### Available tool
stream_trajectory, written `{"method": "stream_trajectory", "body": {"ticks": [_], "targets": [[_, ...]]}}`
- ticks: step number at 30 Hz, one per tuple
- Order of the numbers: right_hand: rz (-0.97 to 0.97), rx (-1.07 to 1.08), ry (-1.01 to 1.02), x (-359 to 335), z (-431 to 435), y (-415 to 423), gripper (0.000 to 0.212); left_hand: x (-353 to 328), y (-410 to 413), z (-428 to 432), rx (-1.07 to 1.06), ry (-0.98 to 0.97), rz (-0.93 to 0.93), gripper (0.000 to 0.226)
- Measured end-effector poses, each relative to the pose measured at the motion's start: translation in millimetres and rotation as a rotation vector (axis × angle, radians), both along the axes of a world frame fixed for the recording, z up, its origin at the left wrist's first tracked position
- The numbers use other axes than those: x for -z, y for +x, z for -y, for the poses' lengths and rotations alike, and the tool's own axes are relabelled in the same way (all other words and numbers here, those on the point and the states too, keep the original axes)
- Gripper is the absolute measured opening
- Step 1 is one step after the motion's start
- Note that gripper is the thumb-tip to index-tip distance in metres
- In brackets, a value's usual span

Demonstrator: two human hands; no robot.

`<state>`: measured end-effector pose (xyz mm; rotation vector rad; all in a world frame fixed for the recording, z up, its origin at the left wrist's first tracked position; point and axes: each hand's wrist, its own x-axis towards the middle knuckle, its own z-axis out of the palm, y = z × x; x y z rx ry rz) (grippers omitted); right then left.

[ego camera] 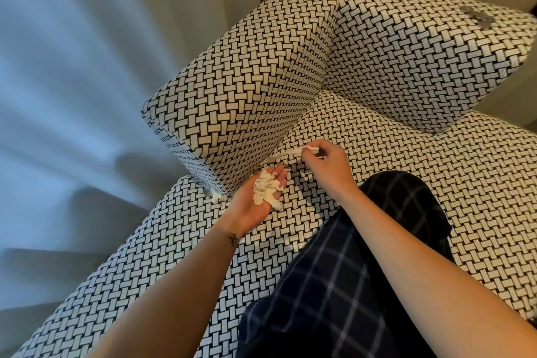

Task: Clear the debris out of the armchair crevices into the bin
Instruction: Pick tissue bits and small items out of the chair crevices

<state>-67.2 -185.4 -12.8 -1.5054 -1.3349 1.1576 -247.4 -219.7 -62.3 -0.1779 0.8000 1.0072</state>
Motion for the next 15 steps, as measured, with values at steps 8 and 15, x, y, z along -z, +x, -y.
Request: {"method": "stream_trajectory", "body": {"ticks": [8, 15], "targets": [[0.046, -0.314, -0.234, 4.6, 1.3, 0.3, 0.012, -5.7, 6.5, -7.6, 0.031, 0.021, -0.060, 0.036], [0.161, -0.344, -0.223, 28.1, 3.9, -6.9, 0.014, -0.2, 10.9, -6.5, 0.097, 0.090, -0.171, 0.035]]}}
